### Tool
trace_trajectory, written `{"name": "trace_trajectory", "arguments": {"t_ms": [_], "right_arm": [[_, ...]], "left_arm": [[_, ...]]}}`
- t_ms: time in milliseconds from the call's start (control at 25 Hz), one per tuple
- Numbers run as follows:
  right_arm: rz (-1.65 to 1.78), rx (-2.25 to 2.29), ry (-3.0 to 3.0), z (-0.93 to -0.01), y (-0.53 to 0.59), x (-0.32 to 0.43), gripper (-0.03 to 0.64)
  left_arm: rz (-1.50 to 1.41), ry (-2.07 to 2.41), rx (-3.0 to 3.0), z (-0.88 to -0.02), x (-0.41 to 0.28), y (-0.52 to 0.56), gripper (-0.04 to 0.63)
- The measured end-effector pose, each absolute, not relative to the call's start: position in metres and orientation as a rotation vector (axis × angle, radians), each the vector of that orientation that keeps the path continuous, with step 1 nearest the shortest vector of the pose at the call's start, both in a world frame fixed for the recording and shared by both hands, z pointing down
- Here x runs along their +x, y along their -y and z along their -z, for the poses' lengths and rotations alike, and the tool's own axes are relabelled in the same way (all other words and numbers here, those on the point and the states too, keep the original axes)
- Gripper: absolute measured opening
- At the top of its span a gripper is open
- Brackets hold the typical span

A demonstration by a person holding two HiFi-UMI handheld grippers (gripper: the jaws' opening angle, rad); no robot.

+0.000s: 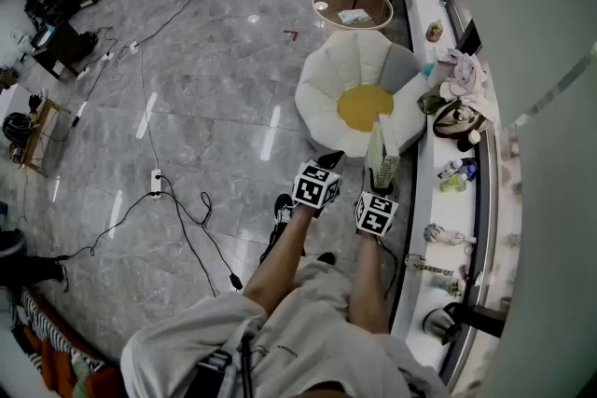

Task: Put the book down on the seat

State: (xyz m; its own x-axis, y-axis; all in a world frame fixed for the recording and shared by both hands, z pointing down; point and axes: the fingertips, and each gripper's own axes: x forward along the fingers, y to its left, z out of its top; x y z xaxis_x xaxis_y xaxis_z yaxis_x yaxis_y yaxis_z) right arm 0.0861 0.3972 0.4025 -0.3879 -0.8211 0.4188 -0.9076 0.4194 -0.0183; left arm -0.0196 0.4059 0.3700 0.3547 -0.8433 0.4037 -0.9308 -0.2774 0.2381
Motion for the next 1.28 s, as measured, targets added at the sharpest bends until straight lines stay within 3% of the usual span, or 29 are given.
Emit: {"name": "trace_trajectory", "arguments": {"t_ms": [600,1280], "right_arm": [[-0.407,1.595,2.293,-0.41,-0.392,0.089,0.156],[-0.374,1.744,2.089,-0.406,-0.315,0.065,0.158]], "left_arm": [[-0.247,1.487,2.246,-0.372,-0.011,-0.407,0.009],[-0.223,1.294,2.338,-0.373,-0.024,-0.279,0.009]]}}
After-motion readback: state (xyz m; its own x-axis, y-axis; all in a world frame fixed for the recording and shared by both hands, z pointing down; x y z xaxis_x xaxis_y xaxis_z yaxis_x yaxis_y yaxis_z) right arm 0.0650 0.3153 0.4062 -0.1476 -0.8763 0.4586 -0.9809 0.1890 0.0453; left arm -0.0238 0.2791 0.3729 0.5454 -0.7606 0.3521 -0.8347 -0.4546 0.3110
